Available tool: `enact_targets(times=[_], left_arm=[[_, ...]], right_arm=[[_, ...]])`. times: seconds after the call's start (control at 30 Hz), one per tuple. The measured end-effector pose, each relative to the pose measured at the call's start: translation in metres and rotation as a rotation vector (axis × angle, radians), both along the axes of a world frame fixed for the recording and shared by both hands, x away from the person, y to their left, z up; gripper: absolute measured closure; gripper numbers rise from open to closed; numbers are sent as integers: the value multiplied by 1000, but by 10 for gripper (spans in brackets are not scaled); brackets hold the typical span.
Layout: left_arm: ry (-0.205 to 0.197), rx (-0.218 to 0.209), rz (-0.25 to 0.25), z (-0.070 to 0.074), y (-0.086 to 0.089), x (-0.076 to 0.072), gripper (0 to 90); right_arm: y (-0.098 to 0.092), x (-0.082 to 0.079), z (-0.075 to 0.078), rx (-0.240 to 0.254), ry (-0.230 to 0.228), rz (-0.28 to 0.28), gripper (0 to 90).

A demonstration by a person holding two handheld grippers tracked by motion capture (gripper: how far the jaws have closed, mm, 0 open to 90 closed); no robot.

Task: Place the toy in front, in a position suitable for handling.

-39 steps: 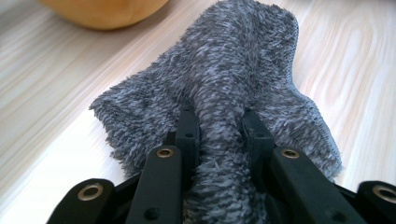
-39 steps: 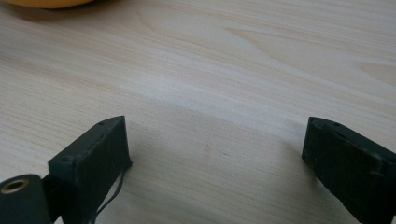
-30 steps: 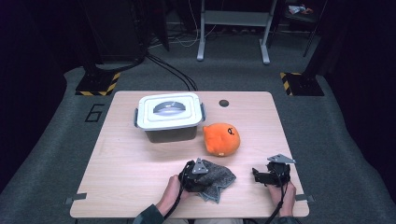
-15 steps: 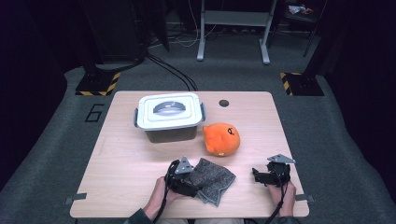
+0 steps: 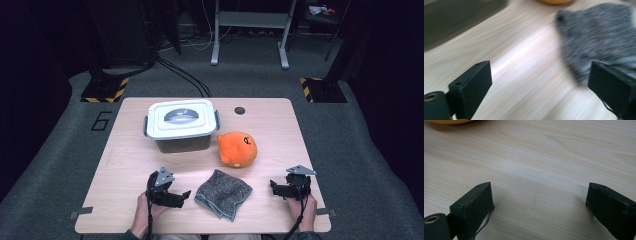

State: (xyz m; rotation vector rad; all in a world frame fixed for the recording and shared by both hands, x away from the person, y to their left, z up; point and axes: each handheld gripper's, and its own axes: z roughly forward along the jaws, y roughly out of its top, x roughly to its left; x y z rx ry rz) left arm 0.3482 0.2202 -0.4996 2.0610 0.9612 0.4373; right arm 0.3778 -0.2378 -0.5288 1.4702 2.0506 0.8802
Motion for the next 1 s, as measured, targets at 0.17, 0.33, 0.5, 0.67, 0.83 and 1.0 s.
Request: enact_targets(times=[0.17, 0.33, 0.5, 0.67, 0.83, 1.0], left_arm=[[27, -18, 133, -12, 33, 0, 0], [1, 19, 250, -21, 63, -1, 0], [-3, 33, 327, -28, 83, 0, 0], [23, 74, 339, -31, 86, 3, 0], [57, 84, 314, -33, 86, 5, 0], [63, 76, 319, -33, 86, 6, 0]], right_arm=[[0, 0, 0, -5, 3, 0, 57], [2, 1, 0, 0, 13, -5, 18], [2, 3, 0, -2, 32, -7, 0], [2, 3, 1, 5, 40, 3, 0], [-1, -4, 6, 48, 36, 37, 0], [16, -18, 20, 73, 28, 99, 0]])
